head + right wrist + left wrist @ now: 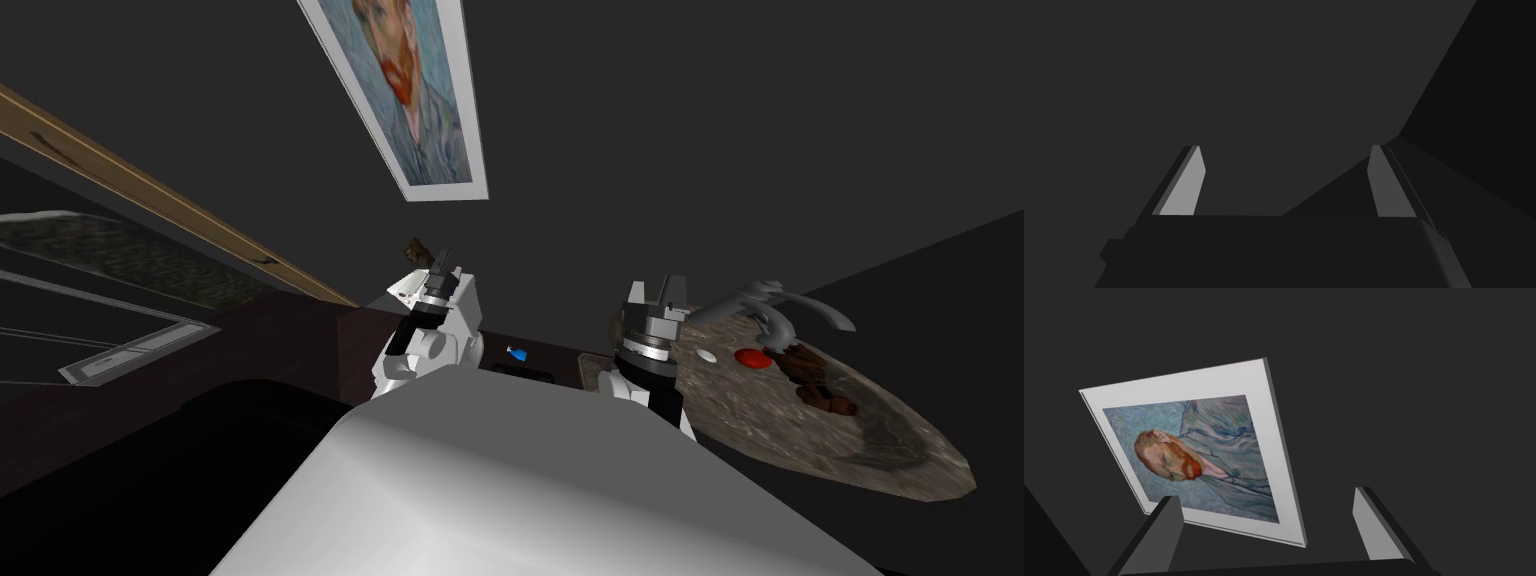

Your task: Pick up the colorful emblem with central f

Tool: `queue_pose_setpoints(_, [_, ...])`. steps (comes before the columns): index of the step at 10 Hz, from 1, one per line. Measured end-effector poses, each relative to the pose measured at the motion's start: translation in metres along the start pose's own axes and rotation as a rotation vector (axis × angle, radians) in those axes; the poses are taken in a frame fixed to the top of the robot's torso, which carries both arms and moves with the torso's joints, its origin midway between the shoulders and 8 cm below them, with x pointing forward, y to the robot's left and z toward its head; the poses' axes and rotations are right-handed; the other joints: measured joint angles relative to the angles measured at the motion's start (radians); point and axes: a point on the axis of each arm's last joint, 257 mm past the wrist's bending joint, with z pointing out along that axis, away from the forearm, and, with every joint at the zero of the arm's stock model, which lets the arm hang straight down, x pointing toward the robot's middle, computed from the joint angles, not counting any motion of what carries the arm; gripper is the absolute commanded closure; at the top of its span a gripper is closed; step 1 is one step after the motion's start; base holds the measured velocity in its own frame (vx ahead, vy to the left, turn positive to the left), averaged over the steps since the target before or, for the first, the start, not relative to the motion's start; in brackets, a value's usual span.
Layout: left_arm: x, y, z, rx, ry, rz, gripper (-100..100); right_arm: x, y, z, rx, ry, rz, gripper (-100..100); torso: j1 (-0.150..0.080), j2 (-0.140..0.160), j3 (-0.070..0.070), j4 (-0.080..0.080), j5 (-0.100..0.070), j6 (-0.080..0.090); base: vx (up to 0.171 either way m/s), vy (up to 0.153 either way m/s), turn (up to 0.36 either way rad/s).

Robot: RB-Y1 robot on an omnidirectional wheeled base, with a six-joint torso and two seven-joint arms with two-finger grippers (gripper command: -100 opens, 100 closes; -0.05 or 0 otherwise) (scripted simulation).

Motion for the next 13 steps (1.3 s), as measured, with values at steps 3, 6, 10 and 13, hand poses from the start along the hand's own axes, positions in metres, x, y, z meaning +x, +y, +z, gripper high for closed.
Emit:
queue_pose_setpoints(3, [0.002, 0.017, 0.002, -0.070, 0.024, -0.024, -100, 0.000, 0.000, 0.000, 0.000, 0.000, 0.000, 0, 0.000, 0.000, 0.000, 0.000, 0.000, 0.000, 0.004, -0.010, -0.027])
queue_pose_setpoints(6, [0.003, 0.034, 0.004, -0.136, 0.048, -0.042, -100, 0.000, 0.000, 0.000, 0.000, 0.000, 0.000, 0, 0.000, 0.000, 0.000, 0.000, 0.000, 0.000, 0.004, -0.009, -0.025])
queue_pose_setpoints(10, [0.006, 0.057, 0.005, -0.233, 0.082, -0.068, -100, 0.000, 0.000, 0.000, 0.000, 0.000, 0.000, 0, 0.000, 0.000, 0.000, 0.000, 0.000, 0.000, 0.008, -0.009, -0.017])
queue_pose_setpoints(13, [0.007, 0.074, 0.004, -0.308, 0.108, -0.084, -100, 0.000, 0.000, 0.000, 0.000, 0.000, 0.000, 0, 0.000, 0.000, 0.000, 0.000, 0.000, 0.000, 0.010, -0.009, -0.022])
